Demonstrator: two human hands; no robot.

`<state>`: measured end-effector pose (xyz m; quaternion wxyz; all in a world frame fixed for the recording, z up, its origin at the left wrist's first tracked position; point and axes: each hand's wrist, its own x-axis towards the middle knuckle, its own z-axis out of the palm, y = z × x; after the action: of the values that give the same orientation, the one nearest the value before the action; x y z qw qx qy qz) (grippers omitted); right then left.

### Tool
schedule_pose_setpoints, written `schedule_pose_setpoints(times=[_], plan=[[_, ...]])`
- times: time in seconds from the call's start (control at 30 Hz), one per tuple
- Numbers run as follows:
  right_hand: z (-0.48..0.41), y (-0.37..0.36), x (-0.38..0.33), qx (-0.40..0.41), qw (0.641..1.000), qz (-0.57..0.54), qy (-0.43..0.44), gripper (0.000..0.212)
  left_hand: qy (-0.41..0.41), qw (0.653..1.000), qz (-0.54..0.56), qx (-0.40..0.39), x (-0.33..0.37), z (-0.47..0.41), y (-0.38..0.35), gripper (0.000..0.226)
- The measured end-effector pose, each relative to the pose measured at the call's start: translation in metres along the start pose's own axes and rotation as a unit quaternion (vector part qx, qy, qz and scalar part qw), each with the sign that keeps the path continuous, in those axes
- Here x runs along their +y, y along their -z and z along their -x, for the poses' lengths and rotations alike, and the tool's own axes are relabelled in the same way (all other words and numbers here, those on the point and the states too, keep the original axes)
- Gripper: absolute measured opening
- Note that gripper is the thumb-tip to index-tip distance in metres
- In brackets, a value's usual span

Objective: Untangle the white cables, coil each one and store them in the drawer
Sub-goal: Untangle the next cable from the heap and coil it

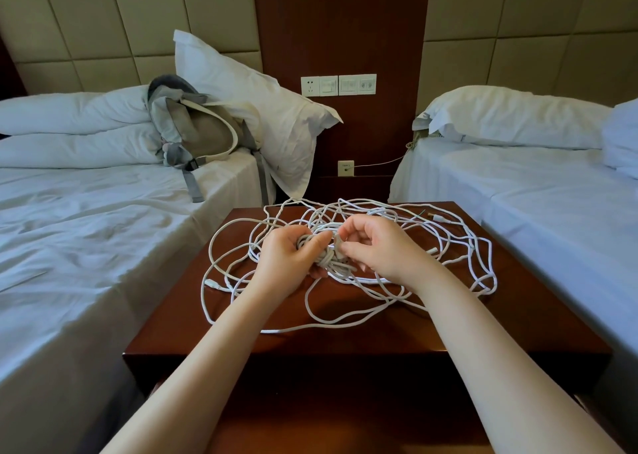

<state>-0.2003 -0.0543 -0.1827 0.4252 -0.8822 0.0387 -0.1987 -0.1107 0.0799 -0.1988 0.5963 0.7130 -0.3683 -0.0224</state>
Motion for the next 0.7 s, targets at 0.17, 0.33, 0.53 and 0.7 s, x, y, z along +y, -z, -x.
schedule_pose_setpoints(times=[0.17,0.33,0.53,0.7], plan=[[-0.001,-0.009,0.001,0.039,0.999,-0.024,0.014,0.018,0.026,0.998,0.056,0.032,0.001,0.000,-0.002,0.030],[-0.003,-0.015,0.002,0.059,0.997,-0.036,0.016,0.012,0.038,0.994,0.074,0.073,-0.001,-0.001,-0.004,0.036],[-0.001,-0.004,0.006,-0.014,0.997,-0.076,-0.014,0.020,0.042,0.993,0.084,0.075,0.000,0.000,-0.007,0.033],[0.000,0.006,0.008,-0.064,0.997,-0.034,-0.027,0.015,0.046,0.993,0.091,0.064,-0.001,0.003,-0.013,0.035]])
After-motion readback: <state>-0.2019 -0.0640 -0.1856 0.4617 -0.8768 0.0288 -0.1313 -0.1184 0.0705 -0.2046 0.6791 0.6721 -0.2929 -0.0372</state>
